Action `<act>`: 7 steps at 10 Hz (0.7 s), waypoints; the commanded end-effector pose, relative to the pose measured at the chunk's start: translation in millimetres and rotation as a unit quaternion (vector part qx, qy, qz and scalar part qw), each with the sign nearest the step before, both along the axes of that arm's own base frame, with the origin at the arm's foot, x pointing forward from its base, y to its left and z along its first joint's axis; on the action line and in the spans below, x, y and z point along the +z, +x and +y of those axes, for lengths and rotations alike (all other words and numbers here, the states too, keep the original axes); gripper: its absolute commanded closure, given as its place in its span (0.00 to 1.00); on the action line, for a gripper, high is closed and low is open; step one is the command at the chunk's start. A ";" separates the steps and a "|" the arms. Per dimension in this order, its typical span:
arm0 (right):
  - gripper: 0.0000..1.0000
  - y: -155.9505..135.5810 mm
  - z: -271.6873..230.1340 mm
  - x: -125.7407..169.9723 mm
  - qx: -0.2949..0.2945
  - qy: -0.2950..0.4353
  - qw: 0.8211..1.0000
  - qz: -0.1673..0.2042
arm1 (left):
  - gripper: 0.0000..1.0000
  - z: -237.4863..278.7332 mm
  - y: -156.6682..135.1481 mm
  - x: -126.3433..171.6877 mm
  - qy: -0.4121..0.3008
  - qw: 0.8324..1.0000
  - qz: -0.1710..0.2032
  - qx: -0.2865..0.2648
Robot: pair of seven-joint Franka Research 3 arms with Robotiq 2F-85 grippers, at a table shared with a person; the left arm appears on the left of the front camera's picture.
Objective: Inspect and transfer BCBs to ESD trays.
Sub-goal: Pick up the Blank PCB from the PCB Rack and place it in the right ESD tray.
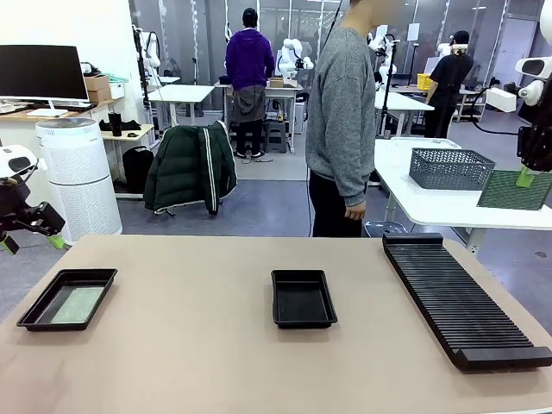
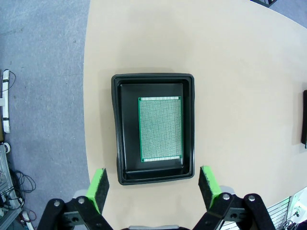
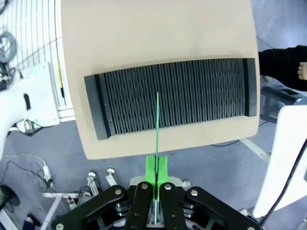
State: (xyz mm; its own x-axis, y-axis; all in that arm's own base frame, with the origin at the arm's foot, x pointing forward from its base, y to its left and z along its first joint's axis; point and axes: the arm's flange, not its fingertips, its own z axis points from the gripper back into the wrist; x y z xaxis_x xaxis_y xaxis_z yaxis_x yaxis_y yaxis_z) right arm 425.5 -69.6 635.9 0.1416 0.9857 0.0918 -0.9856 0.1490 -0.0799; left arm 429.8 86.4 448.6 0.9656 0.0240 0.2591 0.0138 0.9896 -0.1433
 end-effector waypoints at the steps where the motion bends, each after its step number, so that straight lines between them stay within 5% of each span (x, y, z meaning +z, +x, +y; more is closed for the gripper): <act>1: 0.98 2.2 28.8 -8.0 -0.068 0.045 0.996 0.029 | 0.00 2.3 0.3 -1.7 0.003 1.000 0.001 -0.001; 4: 0.98 2.3 85.6 -26.9 -0.227 0.112 0.965 0.063 | 0.00 2.3 0.3 -1.7 0.003 1.000 0.001 -0.001; 7: 0.98 -4.9 157.6 -47.4 -0.383 0.167 0.904 0.091 | 0.00 2.3 0.3 -1.7 0.003 1.000 0.001 -0.001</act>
